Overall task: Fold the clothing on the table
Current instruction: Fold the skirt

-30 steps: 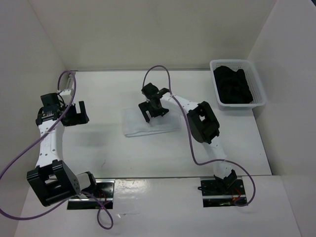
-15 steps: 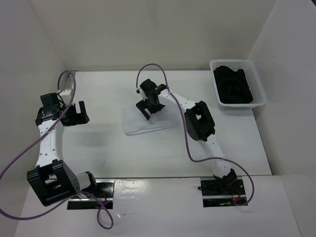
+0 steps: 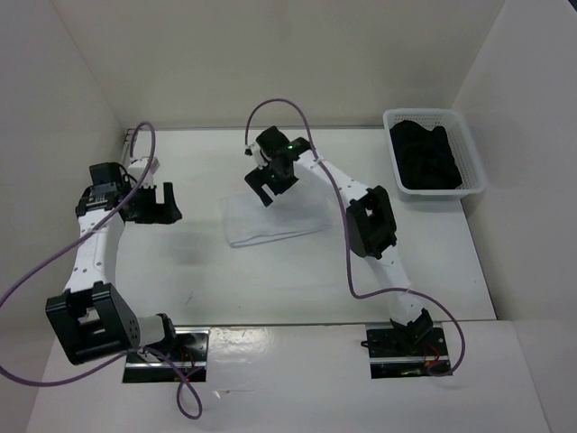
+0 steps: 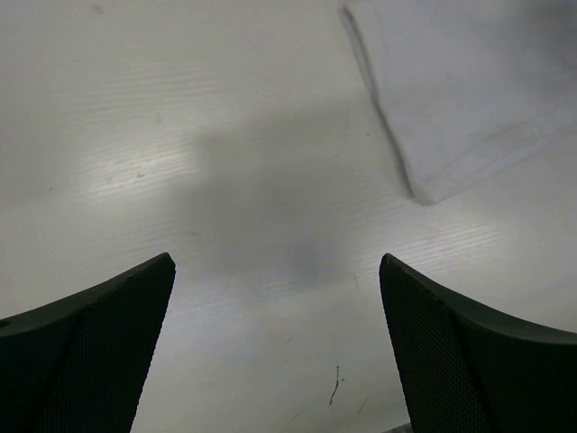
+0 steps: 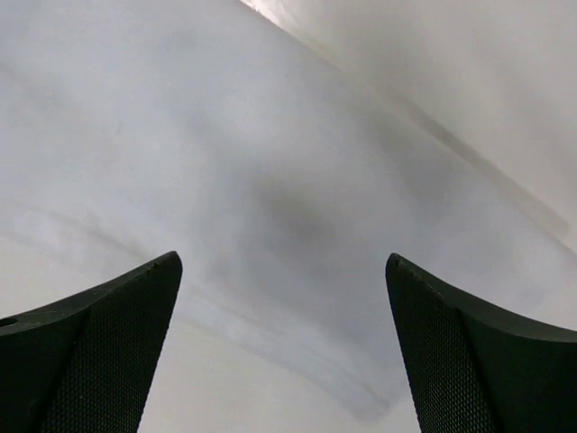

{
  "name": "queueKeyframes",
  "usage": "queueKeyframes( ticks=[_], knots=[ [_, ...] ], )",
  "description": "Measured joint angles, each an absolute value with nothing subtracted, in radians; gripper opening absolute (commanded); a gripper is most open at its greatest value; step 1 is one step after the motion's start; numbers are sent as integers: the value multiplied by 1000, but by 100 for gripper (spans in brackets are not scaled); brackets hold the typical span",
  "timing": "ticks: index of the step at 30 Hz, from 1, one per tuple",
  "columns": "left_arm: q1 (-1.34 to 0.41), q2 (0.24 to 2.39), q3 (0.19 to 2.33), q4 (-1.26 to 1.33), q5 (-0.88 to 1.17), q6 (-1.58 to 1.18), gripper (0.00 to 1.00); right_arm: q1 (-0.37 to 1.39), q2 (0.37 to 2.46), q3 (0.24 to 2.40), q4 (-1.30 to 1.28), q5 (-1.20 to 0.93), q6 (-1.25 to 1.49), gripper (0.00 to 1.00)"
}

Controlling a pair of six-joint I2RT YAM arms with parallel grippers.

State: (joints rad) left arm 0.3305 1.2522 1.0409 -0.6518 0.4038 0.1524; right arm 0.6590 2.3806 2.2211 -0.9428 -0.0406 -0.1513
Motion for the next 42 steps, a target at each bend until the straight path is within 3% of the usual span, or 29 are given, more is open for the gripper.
queueKeyframes(
  ticks=[4,10,16,21,27,37,42],
  knots=[
    [246,1385,1088,-607,473,159,100,613,2202,2149,-920,-73,-147,98],
    [149,1650,1133,-505,513,147,100,440,1870,1803,-815,-44,-152,98],
    [80,1818,1210,-424,522,104,96,368,1820,1576,-778,-15,-156,98],
    [51,1933,1295,-366,532,93,86,337,1814,1530,-775,-37,-162,98],
    [38,2028,1372,-331,546,75,58,312,1786,1525,-763,-46,-170,98],
    [19,2069,1407,-319,563,83,48,309,1778,1515,-761,-45,-174,98],
    [17,2070,1396,-318,572,99,32,309,1778,1514,-761,-48,-174,98]
  ],
)
